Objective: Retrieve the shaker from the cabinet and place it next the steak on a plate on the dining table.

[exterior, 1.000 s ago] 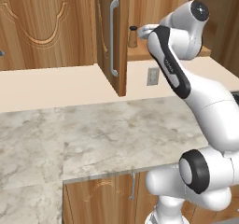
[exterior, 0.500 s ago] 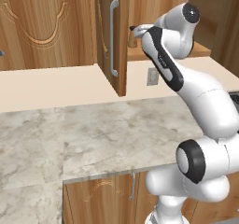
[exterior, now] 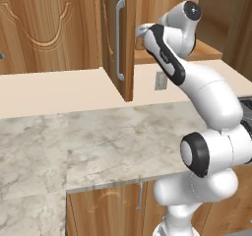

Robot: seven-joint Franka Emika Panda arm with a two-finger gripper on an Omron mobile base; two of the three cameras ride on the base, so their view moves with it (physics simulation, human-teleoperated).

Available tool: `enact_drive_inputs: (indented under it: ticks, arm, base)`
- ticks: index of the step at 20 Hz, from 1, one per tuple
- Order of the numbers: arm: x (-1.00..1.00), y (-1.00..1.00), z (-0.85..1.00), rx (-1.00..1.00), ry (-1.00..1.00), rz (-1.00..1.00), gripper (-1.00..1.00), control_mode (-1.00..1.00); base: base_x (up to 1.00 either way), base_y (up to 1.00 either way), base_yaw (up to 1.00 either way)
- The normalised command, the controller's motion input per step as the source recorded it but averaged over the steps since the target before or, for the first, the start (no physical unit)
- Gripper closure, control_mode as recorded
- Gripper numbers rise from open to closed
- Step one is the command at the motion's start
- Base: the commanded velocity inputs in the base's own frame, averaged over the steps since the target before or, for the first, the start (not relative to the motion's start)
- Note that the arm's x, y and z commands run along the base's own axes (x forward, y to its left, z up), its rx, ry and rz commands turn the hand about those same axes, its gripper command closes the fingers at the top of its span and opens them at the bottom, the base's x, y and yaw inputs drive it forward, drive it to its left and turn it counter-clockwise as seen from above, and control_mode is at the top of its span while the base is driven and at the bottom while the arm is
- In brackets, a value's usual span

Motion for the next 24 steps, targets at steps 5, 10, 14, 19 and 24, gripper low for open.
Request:
enact_drive_inputs:
  ticks: [5, 10, 14, 19, 24]
  arm:
    - [0.33, 0.11, -0.03, 0.0, 0.0, 0.01, -1.0, -1.0]
    - [0.31, 0.05, -0.04, 0.0, 0.0, 0.01, -1.0, -1.0]
    - [0.3, 0.0, 0.0, 0.0, 0.0, 0.0, -1.0, -1.0]
    - [0.31, 0.0, -0.04, 0.0, 0.0, 0.0, -1.0, -1.0]
    - [0.26, 0.0, -0.08, 0.0, 0.0, 0.0, -1.0, -1.0]
  base:
    - [0.0, 0.0, 0.0]
    - [0.0, 0.0, 0.0]
    - [0.0, 0.0, 0.0]
    - [0.0, 0.0, 0.0]
    - [0.0, 0.0, 0.0]
